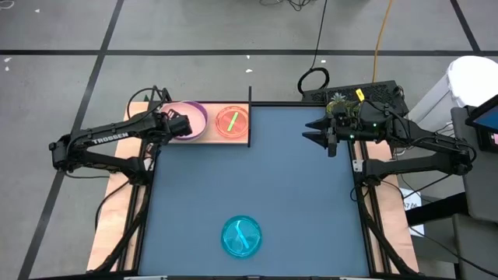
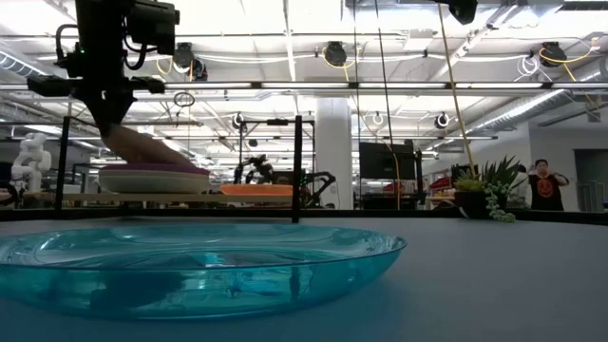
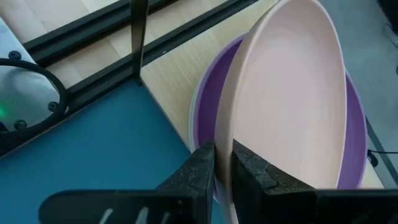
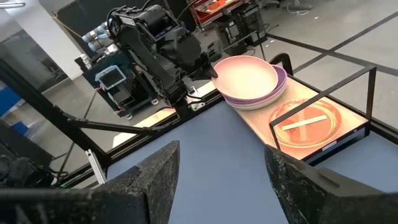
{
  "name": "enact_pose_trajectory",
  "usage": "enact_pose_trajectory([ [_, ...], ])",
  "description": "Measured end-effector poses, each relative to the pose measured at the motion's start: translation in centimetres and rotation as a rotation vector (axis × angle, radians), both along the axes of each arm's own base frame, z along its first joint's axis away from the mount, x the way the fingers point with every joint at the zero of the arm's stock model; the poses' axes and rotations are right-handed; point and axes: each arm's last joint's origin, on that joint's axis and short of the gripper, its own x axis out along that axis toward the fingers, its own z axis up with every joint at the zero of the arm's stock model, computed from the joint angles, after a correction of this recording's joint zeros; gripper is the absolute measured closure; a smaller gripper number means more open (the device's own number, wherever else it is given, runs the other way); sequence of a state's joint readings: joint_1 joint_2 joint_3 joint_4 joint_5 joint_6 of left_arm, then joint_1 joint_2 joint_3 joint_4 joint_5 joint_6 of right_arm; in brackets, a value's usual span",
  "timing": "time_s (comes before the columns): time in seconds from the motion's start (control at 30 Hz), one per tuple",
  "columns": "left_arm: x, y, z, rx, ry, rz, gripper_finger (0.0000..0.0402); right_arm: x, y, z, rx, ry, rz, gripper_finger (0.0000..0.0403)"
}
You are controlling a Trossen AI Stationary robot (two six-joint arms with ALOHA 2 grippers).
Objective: Place and stack plates onto a shelf
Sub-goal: Stack the light orange plate on top of the violet plate on the shelf, then stack the blue plate on top of the green plate on the shelf
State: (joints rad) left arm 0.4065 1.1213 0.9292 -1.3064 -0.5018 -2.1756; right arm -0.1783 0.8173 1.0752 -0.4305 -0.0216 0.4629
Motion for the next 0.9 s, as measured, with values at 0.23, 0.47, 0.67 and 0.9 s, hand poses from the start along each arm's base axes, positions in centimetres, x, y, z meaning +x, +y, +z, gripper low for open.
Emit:
enact_pose_trajectory([
  [0.23,0.02,-0.02,0.02,0.005,0.006,-0.01,0.0356,0.0,0.0,0.0,-0.002,0.0,0.001,0.0188],
  [0.47,0.11,0.04,0.04,0.013,0.023,-0.052,0.0353,0.0,-0.03,0.0,-0.005,0.001,-0.009,0.0188],
  [0.67,0.29,0.1,0.05,0.016,0.003,-0.055,0.0282,-0.01,-0.07,0.0,-0.009,0.002,-0.023,0.0188],
  [0.9,0.49,-0.18,0.02,-0.005,-0.018,-0.063,0.0181,-0.01,-0.07,0.0,-0.009,0.002,-0.023,0.0188],
])
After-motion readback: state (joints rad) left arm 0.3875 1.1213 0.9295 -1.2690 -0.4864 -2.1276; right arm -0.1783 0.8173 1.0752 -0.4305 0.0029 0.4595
